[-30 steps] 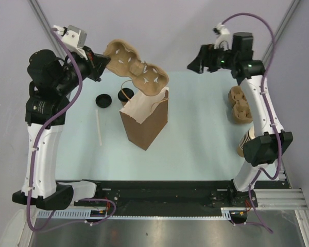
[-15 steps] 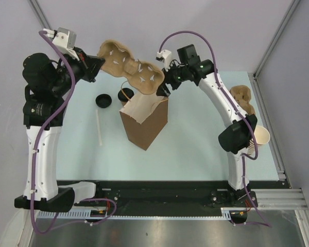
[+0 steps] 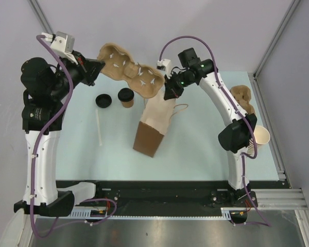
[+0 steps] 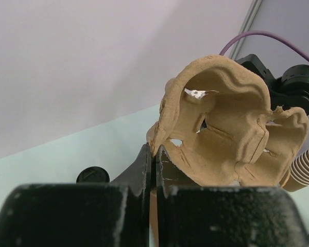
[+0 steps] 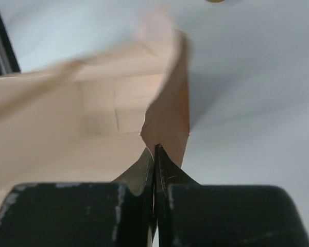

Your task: Pack the takeout coffee

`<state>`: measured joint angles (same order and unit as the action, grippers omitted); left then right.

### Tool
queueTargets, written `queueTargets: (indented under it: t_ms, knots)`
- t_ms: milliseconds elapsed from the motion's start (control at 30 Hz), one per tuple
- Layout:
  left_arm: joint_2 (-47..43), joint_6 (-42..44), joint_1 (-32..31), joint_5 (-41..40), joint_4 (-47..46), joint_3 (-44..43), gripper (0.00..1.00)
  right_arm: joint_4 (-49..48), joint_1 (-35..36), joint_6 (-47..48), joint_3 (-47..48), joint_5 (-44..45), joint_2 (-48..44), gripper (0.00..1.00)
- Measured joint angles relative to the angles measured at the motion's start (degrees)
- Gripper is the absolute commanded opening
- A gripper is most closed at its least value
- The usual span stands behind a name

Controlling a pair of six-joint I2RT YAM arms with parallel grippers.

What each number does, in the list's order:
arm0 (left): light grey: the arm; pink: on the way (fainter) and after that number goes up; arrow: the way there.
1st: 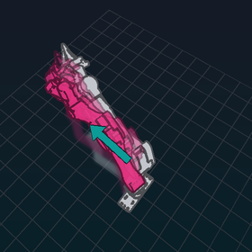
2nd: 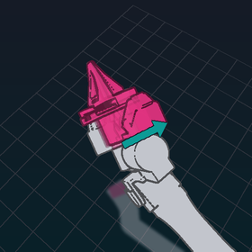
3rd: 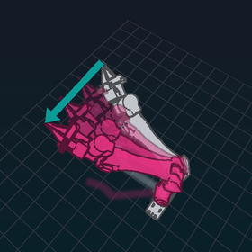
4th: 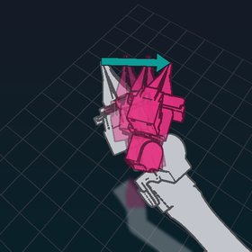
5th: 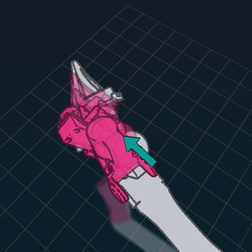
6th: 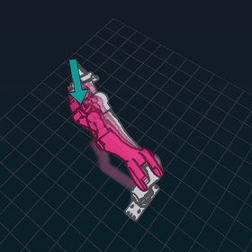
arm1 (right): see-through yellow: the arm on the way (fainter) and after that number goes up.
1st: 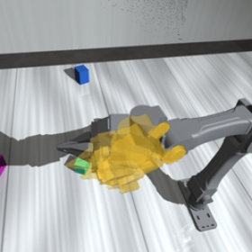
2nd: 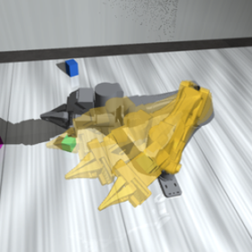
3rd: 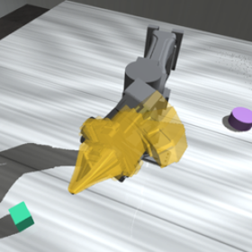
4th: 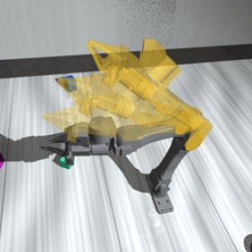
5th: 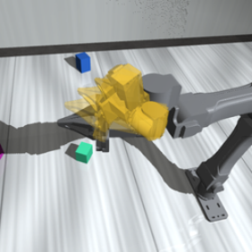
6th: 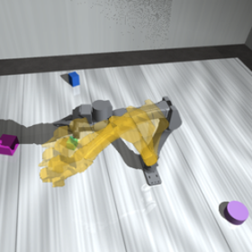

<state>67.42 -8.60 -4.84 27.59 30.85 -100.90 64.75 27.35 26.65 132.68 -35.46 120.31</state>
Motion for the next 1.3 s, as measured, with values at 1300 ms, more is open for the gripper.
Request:
queueTargets:
  t_ms: [1300]
  knots:
    - [13.5,24.5,-35.7,-15.3,12.3,-21.3,0.0,7.8,1.2,-5.8,-5.6,12.3,-11.1,0.0]
